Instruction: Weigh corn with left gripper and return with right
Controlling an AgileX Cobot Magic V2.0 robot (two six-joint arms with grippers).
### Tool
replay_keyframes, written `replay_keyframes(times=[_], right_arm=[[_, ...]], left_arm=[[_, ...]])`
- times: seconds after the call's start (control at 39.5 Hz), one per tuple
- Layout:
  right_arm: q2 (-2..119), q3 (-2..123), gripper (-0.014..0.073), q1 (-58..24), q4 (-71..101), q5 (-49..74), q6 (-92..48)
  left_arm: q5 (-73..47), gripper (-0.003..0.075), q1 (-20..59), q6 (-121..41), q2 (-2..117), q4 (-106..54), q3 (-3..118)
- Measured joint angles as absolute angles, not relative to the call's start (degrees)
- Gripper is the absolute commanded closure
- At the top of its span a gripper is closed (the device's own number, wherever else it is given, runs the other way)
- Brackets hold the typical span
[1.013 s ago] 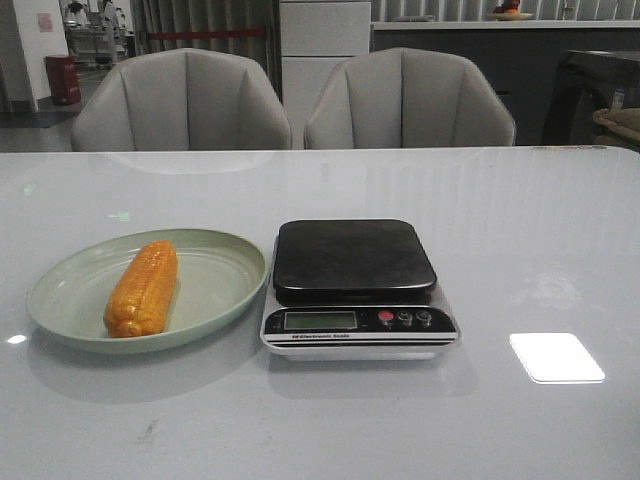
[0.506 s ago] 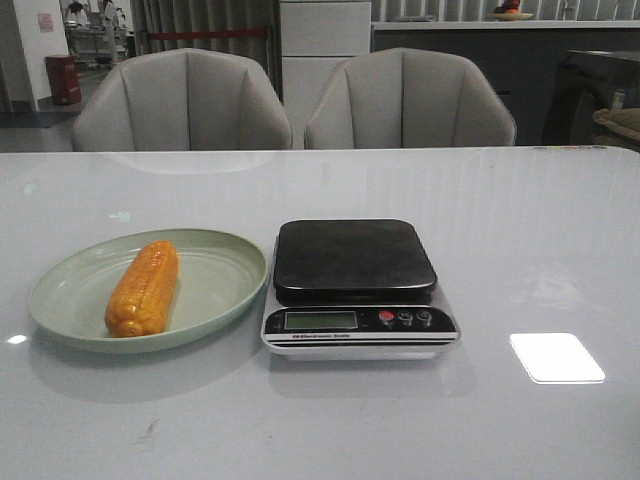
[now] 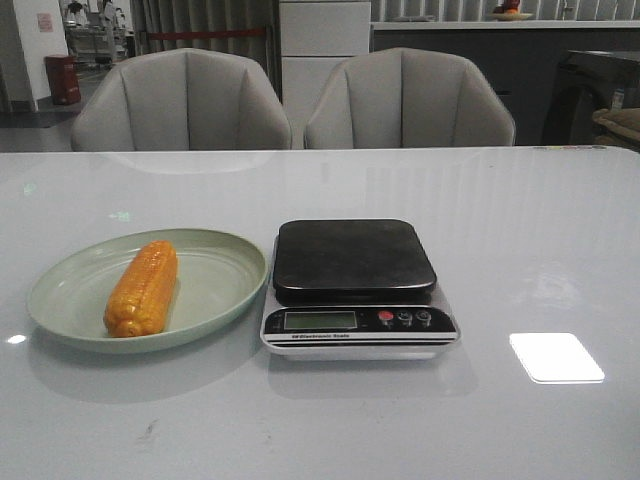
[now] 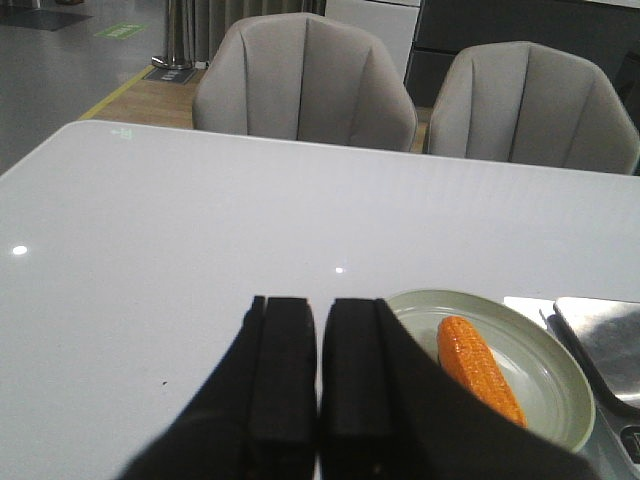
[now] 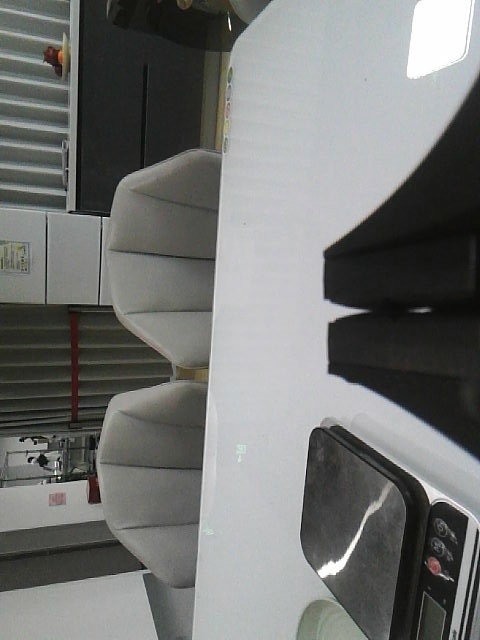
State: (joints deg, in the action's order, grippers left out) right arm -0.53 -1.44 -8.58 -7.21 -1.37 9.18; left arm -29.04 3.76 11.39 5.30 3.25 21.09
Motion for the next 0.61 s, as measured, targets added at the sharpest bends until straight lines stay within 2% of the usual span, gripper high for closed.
replay_keyframes(times=[0.1, 0.18, 0.43, 0.51, 0.61], right_arm=[[-0.5, -1.4, 0.0435, -8.6, -7.2, -1.4, 9.2], [-0.5, -1.4, 0.0435, -8.6, -7.2, -1.4, 9.2], [-0.5, -1.4, 0.0435, -8.6, -7.2, -1.4, 9.2], [-0.5, -1.4, 0.0435, -8.6, -7.2, -1.4, 9.2], [-0.5, -1.4, 0.0435, -8.6, -7.2, -1.4, 9.2]], left_arm=[[-29.3, 0.0602, 4.8, 11.4, 5.7, 3.1, 21.1], [-29.3, 0.0570, 6.2, 11.4, 6.7, 3.1, 21.1], [-29.8, 0.0285, 9.6, 11.4, 16.3, 3.1, 21.2], [-29.6, 0.0225, 10.0, 11.4, 19.6, 3.0, 21.9], [-28.7, 0.0192, 10.0, 11.4, 24.7, 2.8, 23.7]])
